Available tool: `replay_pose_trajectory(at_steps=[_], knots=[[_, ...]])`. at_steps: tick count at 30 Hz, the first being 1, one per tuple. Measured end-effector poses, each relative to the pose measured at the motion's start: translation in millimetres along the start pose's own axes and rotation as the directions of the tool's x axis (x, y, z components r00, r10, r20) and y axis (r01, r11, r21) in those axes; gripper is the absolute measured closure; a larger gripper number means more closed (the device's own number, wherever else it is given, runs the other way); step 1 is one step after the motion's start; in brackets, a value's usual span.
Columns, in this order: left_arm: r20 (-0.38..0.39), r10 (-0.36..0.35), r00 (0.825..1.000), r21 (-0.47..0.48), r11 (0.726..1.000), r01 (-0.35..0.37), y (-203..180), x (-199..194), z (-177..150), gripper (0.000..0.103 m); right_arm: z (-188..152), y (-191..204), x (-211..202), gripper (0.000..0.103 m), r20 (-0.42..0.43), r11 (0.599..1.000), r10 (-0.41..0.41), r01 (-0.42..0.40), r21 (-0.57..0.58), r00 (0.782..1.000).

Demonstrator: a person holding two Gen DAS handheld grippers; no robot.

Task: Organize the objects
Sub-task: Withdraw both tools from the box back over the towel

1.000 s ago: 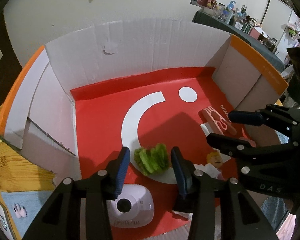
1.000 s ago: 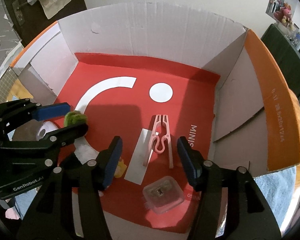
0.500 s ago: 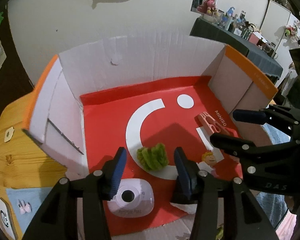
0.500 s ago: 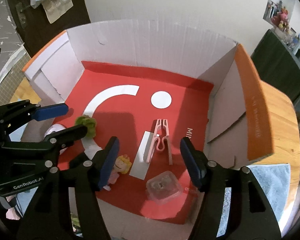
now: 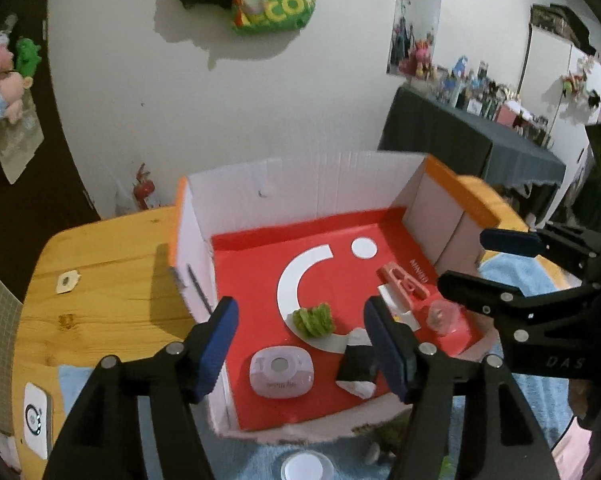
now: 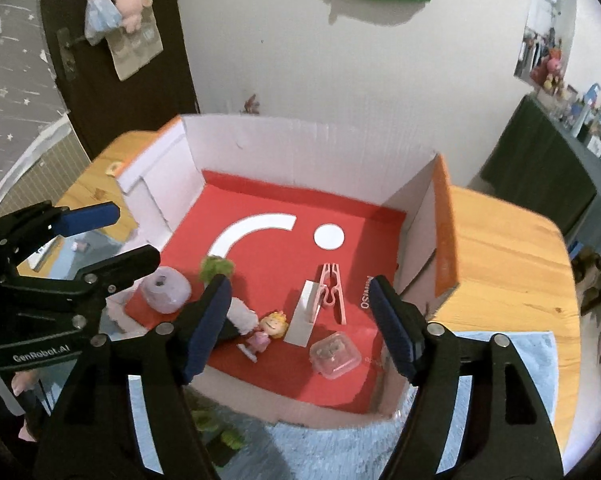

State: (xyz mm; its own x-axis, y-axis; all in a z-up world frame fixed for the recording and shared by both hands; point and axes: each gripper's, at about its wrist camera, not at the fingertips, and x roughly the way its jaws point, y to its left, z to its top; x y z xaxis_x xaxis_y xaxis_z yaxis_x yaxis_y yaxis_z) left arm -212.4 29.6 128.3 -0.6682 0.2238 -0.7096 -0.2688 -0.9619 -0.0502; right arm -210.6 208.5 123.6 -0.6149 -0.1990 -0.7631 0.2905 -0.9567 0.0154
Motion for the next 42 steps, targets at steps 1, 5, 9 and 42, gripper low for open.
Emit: replay_pose_trajectory(at_steps=[1, 5, 9, 42], knots=[[0.014, 0.002, 1.0, -0.003, 1.0, -0.002, -0.1, -6.9, -0.5, 0.033, -0.7, 2.1, -5.3, 0.024, 0.016, 1.0, 0.001, -0.001, 0.002, 1.0], [0.087, 0.034, 0.996, -0.011, 0.999, -0.033, -0.9, -38.5, -7.5, 0.026, -9.0, 7.5, -40.3, 0.024, 0.082, 1.0, 0.01, -0.01, -0.004, 0.997], [0.143, 0.046, 0.989, -0.026, 0.999, -0.042, -2.5, -68.1, -18.0, 0.021, -20.2, 17.0, -67.0, 0.023, 0.137, 1.0, -0.006, 0.01, -0.023, 0.991], [0.153, 0.135, 0.979, -0.151, 0.982, -0.112, -25.3, -91.1, -173.1, 0.0, -175.7, 49.4, -75.1, 0.011, 0.208, 0.983, -0.162, 0.14, 0.12, 0.965]])
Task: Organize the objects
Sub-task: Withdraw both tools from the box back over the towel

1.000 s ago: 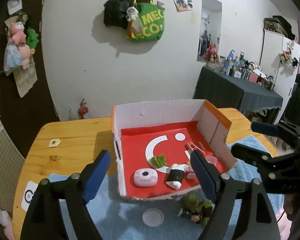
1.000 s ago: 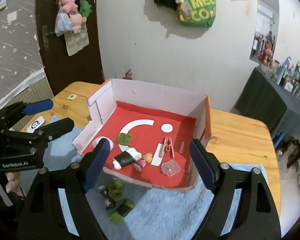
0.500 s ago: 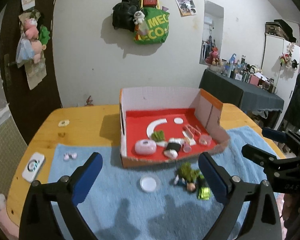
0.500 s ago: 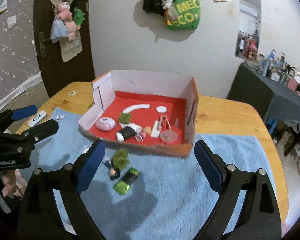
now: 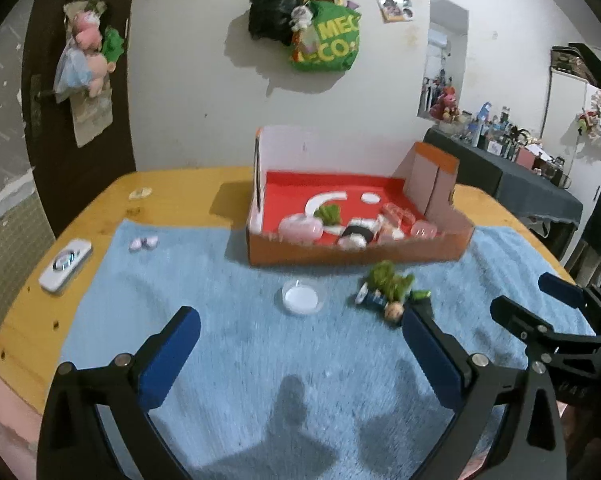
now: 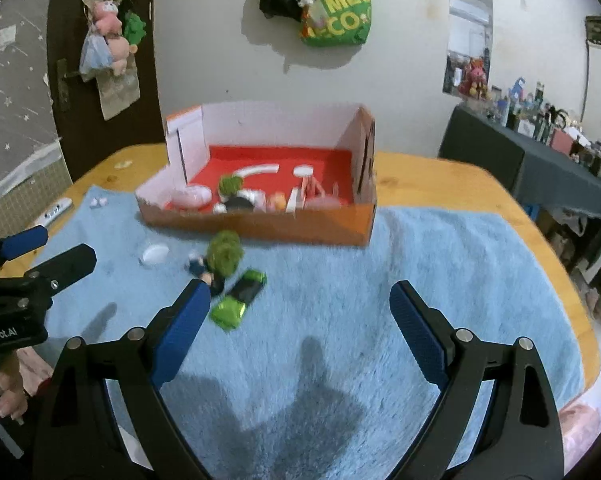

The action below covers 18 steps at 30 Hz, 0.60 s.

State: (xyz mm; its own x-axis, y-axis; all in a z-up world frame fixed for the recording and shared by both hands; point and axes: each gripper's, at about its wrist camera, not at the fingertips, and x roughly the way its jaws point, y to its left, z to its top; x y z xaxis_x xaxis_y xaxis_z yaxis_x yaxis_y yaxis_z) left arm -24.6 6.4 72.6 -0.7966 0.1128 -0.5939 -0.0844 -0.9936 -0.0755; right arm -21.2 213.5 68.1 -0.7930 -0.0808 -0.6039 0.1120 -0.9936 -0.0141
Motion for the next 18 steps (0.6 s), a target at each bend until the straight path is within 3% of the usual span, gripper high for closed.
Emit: replay_pose_trajectory(at_steps=[18], knots=[[-0.103, 0.026, 0.994, -0.027, 0.999, -0.028, 14.8, 33.9, -13.8, 0.0, -14.1, 23.1, 44.4, 0.011, -0.109, 0.998, 0.046, -0.049, -0.027, 0.993]])
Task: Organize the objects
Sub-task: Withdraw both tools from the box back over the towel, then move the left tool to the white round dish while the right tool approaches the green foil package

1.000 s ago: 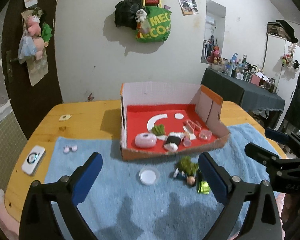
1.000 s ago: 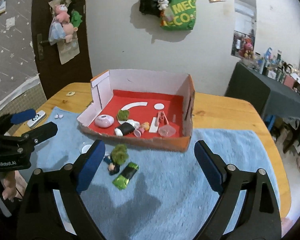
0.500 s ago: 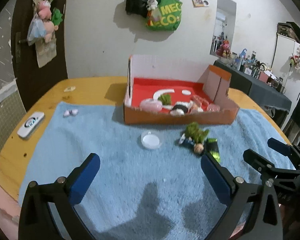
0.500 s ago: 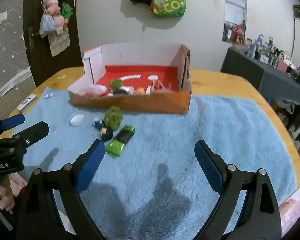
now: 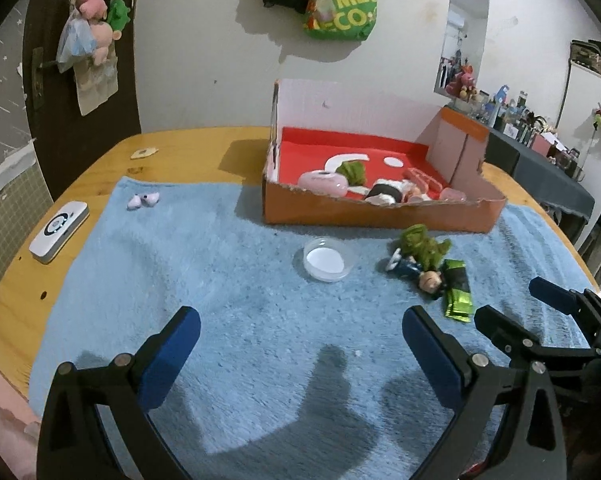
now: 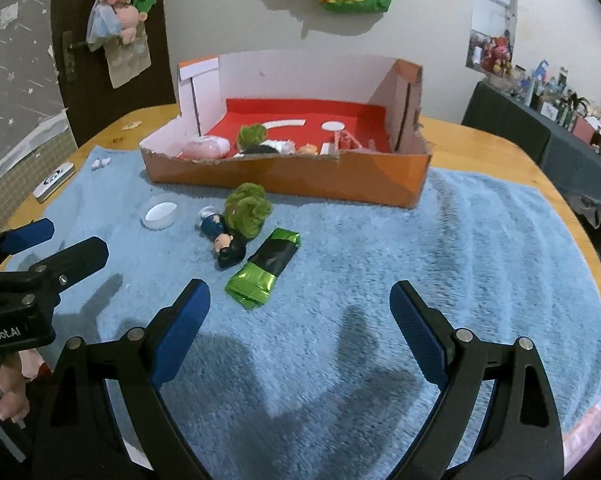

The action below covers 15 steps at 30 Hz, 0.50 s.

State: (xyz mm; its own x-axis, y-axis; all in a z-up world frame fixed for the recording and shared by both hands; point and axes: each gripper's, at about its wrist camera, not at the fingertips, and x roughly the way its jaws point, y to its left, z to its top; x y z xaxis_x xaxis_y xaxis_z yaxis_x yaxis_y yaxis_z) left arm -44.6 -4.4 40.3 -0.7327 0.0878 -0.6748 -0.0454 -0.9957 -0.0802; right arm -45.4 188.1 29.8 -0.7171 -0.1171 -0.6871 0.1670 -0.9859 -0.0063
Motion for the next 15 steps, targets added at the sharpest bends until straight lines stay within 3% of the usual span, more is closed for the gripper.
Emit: replay_pose_trajectory(at_steps=[9, 15], knots=[[-0.04, -0.003, 0.999, 0.007, 1.0, 0.003, 0.5, 18.0, 6.0, 0.0, 6.5, 5.9, 34.9, 0.011, -0.109, 0.999, -0.043, 0.04, -0.031, 0.993], [-0.071, -0.018, 0.997, 0.027, 0.999, 0.02, 0.0, 31.8, 14.7, 0.0, 8.2, -24.6, 34.3, 0.011, -0.127, 0.996, -0.088, 0.091, 0.019, 0.988]])
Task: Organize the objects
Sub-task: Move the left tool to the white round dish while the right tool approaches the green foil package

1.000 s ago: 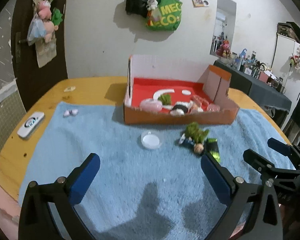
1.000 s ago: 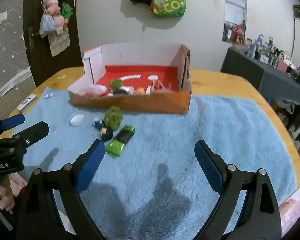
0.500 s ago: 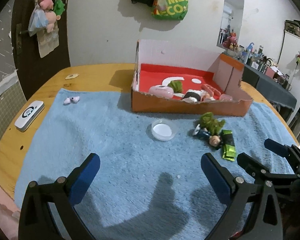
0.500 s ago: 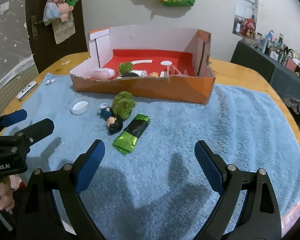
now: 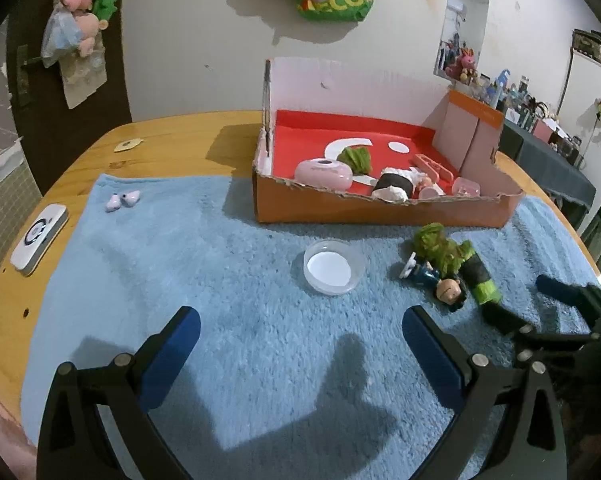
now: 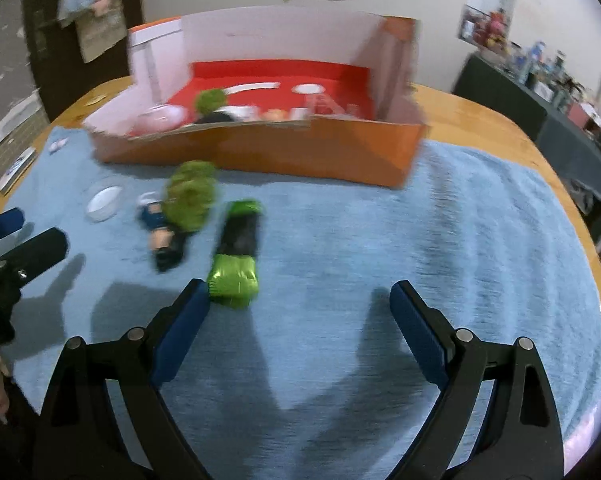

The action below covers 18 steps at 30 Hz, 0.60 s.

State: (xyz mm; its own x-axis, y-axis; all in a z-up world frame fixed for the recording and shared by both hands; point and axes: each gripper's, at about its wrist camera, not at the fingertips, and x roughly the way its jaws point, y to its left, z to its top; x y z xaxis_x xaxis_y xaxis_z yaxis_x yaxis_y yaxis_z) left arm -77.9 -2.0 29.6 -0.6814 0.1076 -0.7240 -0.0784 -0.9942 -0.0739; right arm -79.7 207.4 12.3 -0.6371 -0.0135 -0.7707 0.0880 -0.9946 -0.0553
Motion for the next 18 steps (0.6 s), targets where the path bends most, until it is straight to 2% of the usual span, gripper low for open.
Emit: replay_pose_trajectory(at_steps=[4, 11, 14, 15, 18], knots=[[-0.036, -0.012, 0.999, 0.059, 0.998, 0.014, -2.2, 13.8, 6.9, 0.0, 2.5, -14.0, -1.3, 0.011, -0.013, 0.999, 0.038, -0.039, -0.024, 0.999], [-0.079, -0.006, 0.997, 0.127, 0.992, 0.016, -1.5, 29.6, 17.2, 0.001, 15.5, 0.4, 9.0, 0.011, -0.059, 0.983, 0.109, -0.117, -0.141, 0.992], [-0.102, -0.021, 0.995, 0.153, 0.987, 0.036, -1.0, 34.6, 20.1, 0.004, 21.0, 8.6, 13.3, 0.011, -0.068, 0.972, 0.126, -0.137, -0.189, 0.99], [-0.112, -0.03, 0.993, 0.154, 0.987, 0.047, -0.2, 37.0, 21.3, 0.007, 23.0, 10.7, 14.2, 0.014, -0.068, 0.969, 0.134, -0.145, -0.201, 0.989], [-0.136, -0.057, 0.989, 0.15, 0.986, 0.077, 0.4, 43.5, 24.8, 0.014, 27.2, 15.2, 17.9, 0.032, -0.074, 0.961, 0.152, -0.165, -0.223, 0.986]])
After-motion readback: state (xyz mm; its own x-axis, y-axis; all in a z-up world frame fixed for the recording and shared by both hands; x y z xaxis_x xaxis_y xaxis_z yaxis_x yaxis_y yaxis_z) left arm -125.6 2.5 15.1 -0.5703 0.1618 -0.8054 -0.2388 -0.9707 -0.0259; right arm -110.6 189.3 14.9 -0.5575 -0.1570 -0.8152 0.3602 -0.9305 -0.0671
